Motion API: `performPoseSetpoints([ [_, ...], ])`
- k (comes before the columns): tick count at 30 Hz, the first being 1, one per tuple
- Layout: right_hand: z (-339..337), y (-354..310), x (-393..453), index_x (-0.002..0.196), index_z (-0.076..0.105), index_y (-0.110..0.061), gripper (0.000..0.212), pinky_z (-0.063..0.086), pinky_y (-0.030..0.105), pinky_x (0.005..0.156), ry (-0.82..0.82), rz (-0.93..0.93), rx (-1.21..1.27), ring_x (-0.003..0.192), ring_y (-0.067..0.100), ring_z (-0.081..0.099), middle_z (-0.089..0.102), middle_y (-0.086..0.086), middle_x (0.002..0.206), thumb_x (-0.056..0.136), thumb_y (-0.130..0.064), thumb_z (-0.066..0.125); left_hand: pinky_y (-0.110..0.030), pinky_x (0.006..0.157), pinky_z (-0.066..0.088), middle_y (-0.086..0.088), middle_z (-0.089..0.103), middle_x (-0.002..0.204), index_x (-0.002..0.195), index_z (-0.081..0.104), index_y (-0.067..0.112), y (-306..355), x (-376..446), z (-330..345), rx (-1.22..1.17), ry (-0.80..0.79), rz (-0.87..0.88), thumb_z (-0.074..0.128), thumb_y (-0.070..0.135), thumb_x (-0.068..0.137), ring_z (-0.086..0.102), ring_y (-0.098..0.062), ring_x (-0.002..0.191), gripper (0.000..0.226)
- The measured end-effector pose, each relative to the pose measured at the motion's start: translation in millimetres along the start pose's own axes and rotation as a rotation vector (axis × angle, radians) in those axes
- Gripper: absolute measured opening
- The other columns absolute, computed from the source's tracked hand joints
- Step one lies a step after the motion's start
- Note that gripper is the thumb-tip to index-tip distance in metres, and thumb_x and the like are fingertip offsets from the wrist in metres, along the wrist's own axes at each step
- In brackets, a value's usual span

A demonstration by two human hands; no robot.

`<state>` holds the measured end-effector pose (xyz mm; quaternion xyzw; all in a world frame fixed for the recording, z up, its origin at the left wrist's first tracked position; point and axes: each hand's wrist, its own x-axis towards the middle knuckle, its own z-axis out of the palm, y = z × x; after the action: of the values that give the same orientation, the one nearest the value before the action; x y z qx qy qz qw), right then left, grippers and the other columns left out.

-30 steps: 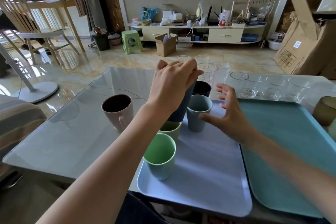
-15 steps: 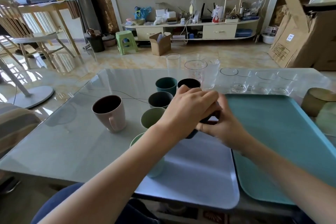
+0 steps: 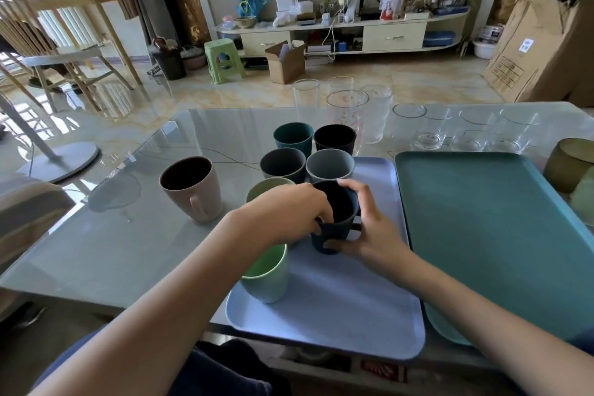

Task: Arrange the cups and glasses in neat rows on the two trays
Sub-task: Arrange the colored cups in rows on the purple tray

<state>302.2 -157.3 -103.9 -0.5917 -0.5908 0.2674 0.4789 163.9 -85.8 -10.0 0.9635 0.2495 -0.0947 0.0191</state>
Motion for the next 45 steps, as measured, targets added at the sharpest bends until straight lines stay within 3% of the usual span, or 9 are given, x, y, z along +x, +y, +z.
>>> performPoseSetpoints([
  [5,-1,3,-2,0.135,0.025,-0.033,0.094,0.047,0.027,0.096,-0.058,0.049,-0.024,0.117,0.017,0.052,0.046,0.000,0.134,0.063,-0.017,0.084,-0.036,0.079,0.050,-0.001,0.069,0.092,0.098,0.070,0.018,-6,-3,-1,-0.176,0.027,0.034,0.064,0.017,0.080,0.060,-0.019,0.085,0.019],
  [8,-7,-4,-8,0.143,0.016,-0.032,0.108,0.028,0.034,0.112,-0.106,0.057,-0.262,0.135,0.016,0.027,0.026,-0.003,0.147,0.060,-0.042,0.084,-0.002,0.071,0.041,0.004,0.072,0.102,0.108,0.071,0.017,-9,-9,-12,-0.370,0.124,0.035,0.068,0.012,0.081,0.058,0.007,0.077,0.027],
  [10,-12,-14,-13,0.144,0.007,-0.038,0.112,0.022,0.035,0.113,-0.152,0.068,-0.342,0.140,0.017,0.016,0.012,-0.009,0.152,0.059,-0.060,0.077,0.002,0.070,0.040,0.003,0.072,0.102,0.106,0.072,0.014,-15,-16,-22,-0.471,0.221,-0.010,0.065,0.008,0.084,0.058,0.014,0.075,0.024],
  [15,-16,-44,-11,0.139,0.011,-0.049,0.086,0.020,0.043,0.113,-0.110,0.047,-0.427,0.141,0.014,0.011,0.008,-0.013,0.155,0.064,-0.082,0.038,-0.024,0.090,0.048,-0.001,0.073,0.100,0.100,0.072,0.014,-57,-44,-30,-0.438,0.502,-0.279,0.053,0.000,0.089,0.065,-0.013,0.094,0.027],
  [22,31,-79,54,0.087,0.061,-0.011,0.030,0.048,0.045,0.080,0.232,-0.241,-0.392,0.092,0.027,0.057,0.061,0.005,0.097,0.091,-0.036,0.046,-0.036,0.082,0.051,-0.007,0.065,0.114,0.113,0.063,0.018,-129,-78,5,-0.305,0.443,-0.678,0.050,-0.001,0.083,0.059,-0.027,0.101,0.038],
  [32,144,-106,131,0.090,0.062,-0.022,0.048,0.030,0.045,0.091,-0.348,-0.086,-0.913,0.108,0.026,0.050,0.063,0.004,0.107,0.093,-0.058,0.031,-0.035,0.088,0.039,-0.003,0.067,0.105,0.098,0.066,0.019,-165,-78,50,-0.176,0.269,-0.736,0.047,0.017,0.092,0.059,-0.026,0.103,0.020],
  [36,164,-100,136,0.104,0.066,-0.032,0.040,0.026,0.043,0.082,-0.383,-0.041,-0.856,0.103,0.026,0.053,0.062,0.001,0.105,0.094,-0.054,0.034,-0.034,0.082,0.030,-0.004,0.066,0.102,0.096,0.068,0.018,-167,-80,46,-0.190,0.312,-0.755,0.047,0.015,0.089,0.056,-0.029,0.102,0.022],
  [41,155,-118,136,0.067,0.051,-0.024,0.033,0.038,0.031,0.068,-0.277,0.030,-0.407,0.073,0.020,0.051,0.055,-0.002,0.072,0.096,-0.037,0.042,-0.038,0.091,0.033,-0.006,0.063,0.112,0.104,0.063,0.015,-159,-83,26,-0.197,0.417,-0.797,0.045,0.014,0.092,0.053,-0.031,0.108,0.022],
  [45,137,-141,135,0.092,0.059,-0.004,0.038,0.041,0.019,0.044,-0.162,0.153,0.031,0.066,0.022,0.057,0.062,0.009,0.082,0.100,-0.033,0.035,-0.041,0.092,0.032,-0.008,0.064,0.110,0.099,0.062,0.013,-140,-82,-2,-0.125,0.669,-0.724,0.052,0.018,0.090,0.053,-0.030,0.110,0.014],
])
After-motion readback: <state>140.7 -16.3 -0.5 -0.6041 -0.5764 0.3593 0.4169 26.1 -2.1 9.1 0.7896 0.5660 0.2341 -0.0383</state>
